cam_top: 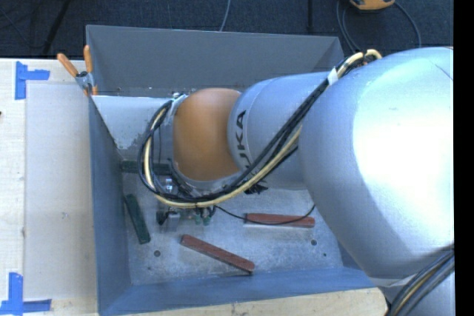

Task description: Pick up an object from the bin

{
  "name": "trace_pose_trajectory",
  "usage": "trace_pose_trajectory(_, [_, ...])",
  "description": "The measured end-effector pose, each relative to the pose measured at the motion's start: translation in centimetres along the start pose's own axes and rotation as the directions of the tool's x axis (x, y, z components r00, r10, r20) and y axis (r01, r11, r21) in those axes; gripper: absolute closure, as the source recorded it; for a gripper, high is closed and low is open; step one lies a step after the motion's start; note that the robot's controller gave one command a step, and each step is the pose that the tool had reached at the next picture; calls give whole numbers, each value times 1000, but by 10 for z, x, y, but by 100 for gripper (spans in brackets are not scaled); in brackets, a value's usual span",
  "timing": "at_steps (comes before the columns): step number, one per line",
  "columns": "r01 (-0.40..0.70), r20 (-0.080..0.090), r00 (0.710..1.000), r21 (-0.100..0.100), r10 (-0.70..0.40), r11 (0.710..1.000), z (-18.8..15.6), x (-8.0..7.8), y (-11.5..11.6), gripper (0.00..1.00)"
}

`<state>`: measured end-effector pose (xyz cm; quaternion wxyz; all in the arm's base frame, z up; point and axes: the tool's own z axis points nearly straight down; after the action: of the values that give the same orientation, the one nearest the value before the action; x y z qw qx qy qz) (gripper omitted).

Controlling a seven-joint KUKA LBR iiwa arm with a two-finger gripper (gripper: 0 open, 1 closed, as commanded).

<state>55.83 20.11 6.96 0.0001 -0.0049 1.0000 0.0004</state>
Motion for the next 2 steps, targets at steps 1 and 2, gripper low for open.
trace_pose_trajectory(1, [-1,0,1000,0,1,1000,0,0,0,100])
trace_pose_trajectory(2, [6,-9,1000,3,-6,1000,-46,12,0,100])
